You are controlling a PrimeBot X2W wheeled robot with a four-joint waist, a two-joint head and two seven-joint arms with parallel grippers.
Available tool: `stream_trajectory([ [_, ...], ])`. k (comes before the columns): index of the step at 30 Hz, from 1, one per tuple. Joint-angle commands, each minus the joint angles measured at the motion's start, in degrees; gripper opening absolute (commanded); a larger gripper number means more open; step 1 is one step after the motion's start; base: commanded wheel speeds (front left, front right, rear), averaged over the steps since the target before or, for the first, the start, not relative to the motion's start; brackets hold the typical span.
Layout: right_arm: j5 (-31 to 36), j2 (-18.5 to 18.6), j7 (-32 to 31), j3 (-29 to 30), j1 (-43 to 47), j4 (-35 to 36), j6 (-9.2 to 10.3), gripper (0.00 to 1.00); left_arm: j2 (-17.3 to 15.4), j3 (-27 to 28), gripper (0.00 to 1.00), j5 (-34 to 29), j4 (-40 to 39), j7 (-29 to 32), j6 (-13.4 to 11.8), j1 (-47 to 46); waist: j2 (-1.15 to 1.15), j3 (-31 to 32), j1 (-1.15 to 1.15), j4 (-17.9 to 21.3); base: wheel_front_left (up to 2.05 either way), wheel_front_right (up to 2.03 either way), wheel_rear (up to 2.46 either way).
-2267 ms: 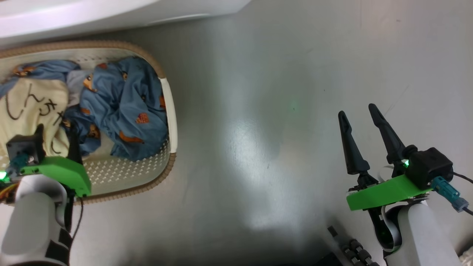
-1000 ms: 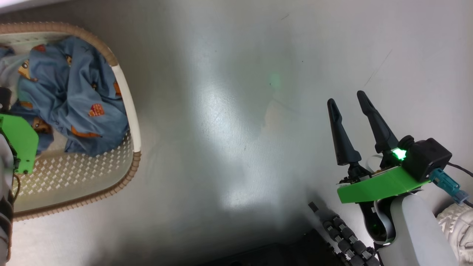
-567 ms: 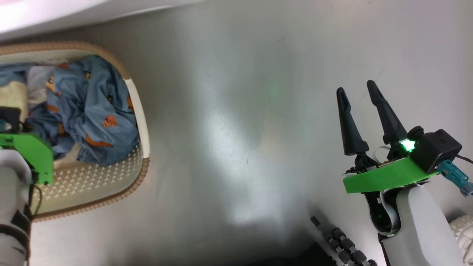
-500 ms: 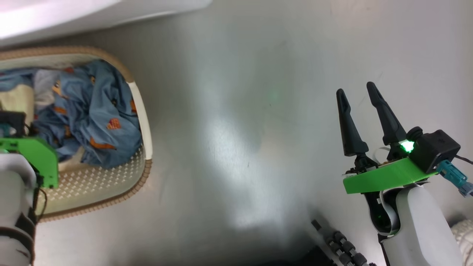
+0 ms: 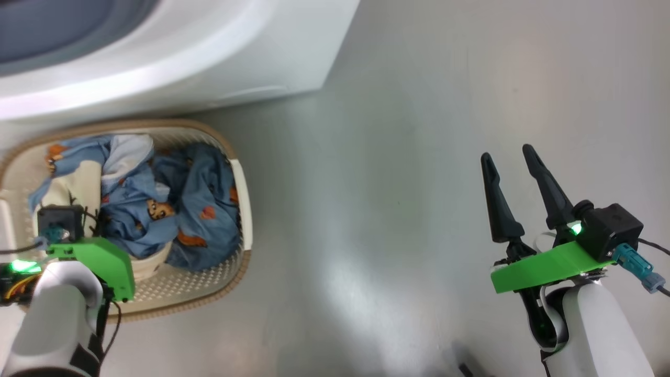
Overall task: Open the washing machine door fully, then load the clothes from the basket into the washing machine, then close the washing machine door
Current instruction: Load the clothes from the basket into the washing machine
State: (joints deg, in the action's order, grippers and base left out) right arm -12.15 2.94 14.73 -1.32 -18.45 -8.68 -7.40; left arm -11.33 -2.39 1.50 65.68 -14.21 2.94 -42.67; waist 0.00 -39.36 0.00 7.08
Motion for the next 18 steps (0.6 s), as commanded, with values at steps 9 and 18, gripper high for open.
stream_trajectory([
  [9, 1.6, -0.1, 0.3, 0.0, 5.4, -0.2, -0.09, 1.0, 1.9, 3.1, 0.0, 2.9, -17.5, -0.8, -1.2, 13.0, 0.0, 12.6, 0.0, -5.0, 0.0, 0.0, 0.0],
  [18, 2.0, -0.1, 0.3, 0.8, 9.2, -1.3, -0.09, 1.0, 4.4, 3.9, 0.0, 4.3, -32.4, -0.8, -1.8, 22.9, 0.0, 20.0, 0.0, -6.5, 0.0, 0.0, 0.0],
])
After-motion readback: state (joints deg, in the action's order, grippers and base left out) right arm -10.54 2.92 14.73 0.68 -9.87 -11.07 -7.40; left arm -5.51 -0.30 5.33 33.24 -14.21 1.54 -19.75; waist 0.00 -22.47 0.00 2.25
